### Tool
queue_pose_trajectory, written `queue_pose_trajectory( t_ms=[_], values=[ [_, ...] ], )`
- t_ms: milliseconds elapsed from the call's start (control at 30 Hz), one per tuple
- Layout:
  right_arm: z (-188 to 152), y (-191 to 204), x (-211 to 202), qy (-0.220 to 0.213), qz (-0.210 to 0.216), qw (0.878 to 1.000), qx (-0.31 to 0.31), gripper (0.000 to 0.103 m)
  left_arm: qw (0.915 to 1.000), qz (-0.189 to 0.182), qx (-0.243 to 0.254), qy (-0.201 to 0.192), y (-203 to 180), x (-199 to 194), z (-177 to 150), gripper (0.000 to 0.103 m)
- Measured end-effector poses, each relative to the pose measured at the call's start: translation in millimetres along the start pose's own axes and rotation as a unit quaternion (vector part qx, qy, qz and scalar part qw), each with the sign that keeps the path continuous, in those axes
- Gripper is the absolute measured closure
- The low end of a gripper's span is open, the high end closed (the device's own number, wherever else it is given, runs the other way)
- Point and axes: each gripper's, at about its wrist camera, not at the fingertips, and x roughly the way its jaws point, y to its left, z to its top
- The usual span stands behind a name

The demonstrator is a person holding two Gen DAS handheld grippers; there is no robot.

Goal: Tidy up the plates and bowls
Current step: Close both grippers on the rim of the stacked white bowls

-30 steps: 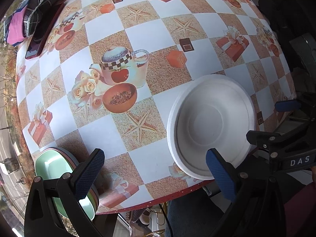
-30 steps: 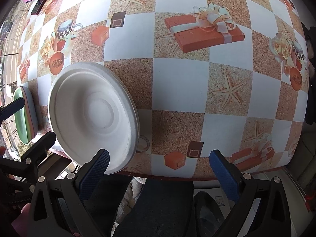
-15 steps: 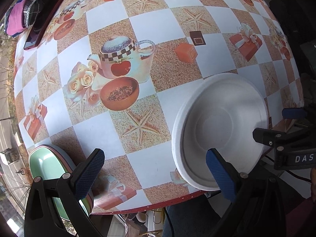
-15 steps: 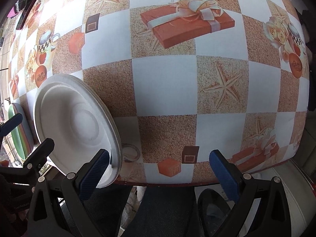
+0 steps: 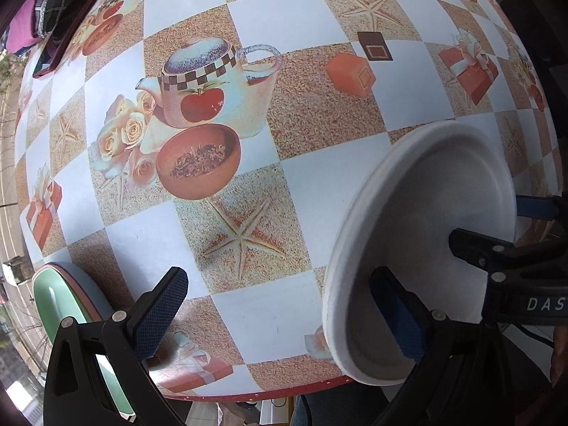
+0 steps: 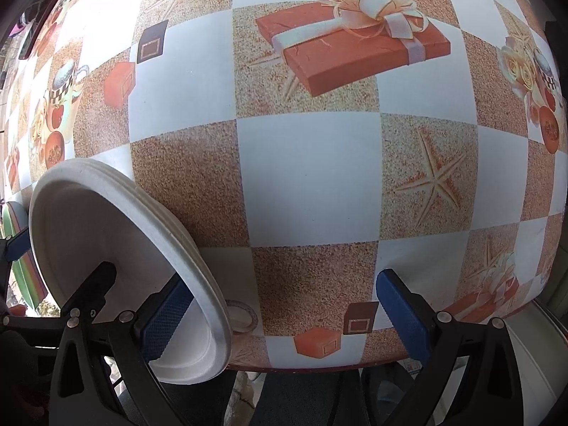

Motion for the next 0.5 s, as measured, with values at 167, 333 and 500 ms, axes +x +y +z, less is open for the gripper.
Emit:
queue_pose_trajectory(
  t_ms=[167, 333, 500],
  values=[
    [1.5, 5.7, 1.2, 0.001, 0.003, 1.0, -0.006, 0.0, 0.9999, -0.017, -0.002, 0.002, 0.7, 9.8, -0.4, 0.0],
    [18.3, 18.9, -0.3, 0.003, 0.006, 1.0, -0.001, 0.0, 0.9995, -0.031, -0.005, 0.006, 7.0, 17.2, 1.0, 0.0],
    [24.8, 17.0, -2.3, 0.006, 0.005, 1.0, -0.001, 0.0, 0.9994, -0.033, -0.008, 0.006, 12.5, 20.7, 6.8, 0.0]
  ],
)
